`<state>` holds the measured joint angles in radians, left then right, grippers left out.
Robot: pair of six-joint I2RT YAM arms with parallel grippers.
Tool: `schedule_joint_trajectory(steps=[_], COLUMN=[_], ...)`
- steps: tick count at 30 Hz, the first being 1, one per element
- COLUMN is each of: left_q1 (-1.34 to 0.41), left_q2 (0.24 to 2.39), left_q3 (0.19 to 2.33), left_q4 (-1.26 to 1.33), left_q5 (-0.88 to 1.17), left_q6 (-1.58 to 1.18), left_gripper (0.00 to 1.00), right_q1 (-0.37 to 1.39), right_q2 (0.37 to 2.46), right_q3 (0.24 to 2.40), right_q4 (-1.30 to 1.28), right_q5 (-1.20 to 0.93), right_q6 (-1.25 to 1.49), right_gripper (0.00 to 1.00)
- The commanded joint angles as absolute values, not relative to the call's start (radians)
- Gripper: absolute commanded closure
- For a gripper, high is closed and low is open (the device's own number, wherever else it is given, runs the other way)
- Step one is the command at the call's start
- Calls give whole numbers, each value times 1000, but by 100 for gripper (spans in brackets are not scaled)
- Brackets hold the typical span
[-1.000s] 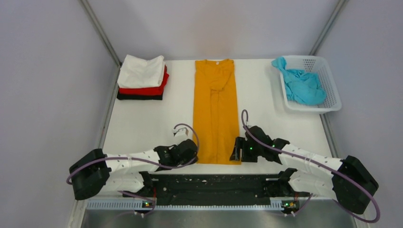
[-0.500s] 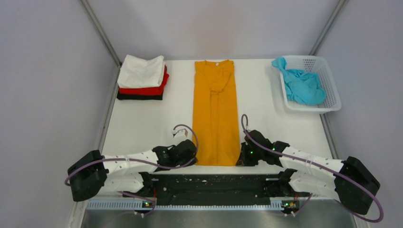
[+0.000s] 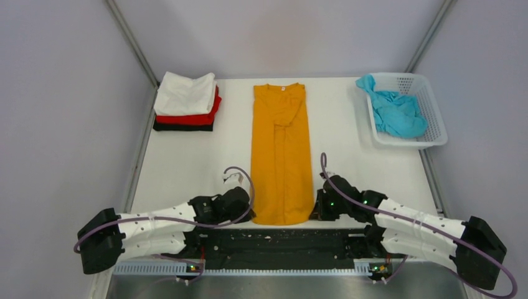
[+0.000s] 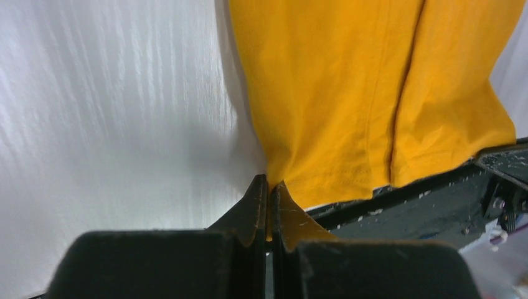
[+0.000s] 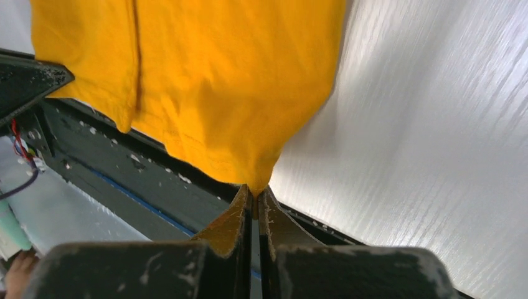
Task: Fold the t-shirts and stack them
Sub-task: Grab the bottom of the folded rectangular tshirt with both arms, then fold the folded rectangular tshirt in 1/3 of the way
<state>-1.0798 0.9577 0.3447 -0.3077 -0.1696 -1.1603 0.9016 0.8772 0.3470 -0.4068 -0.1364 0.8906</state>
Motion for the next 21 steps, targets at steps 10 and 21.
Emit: schedule_joint_trajectory(steps=[10,21], left_q1=[-831,-634], left_q2=[1201,1511], left_q3=[717,1066], left_q4=[-216,-266], left_q5=[-186,-189], left_q6=[-922,-793], left_gripper=[100,100], right_q1=[743,515], right_q2=[1069,1383], right_q3=[652,914], right_q4=[-213,-80], right_q5=[58,-56], right_q6=[720,559], right_gripper=[100,100])
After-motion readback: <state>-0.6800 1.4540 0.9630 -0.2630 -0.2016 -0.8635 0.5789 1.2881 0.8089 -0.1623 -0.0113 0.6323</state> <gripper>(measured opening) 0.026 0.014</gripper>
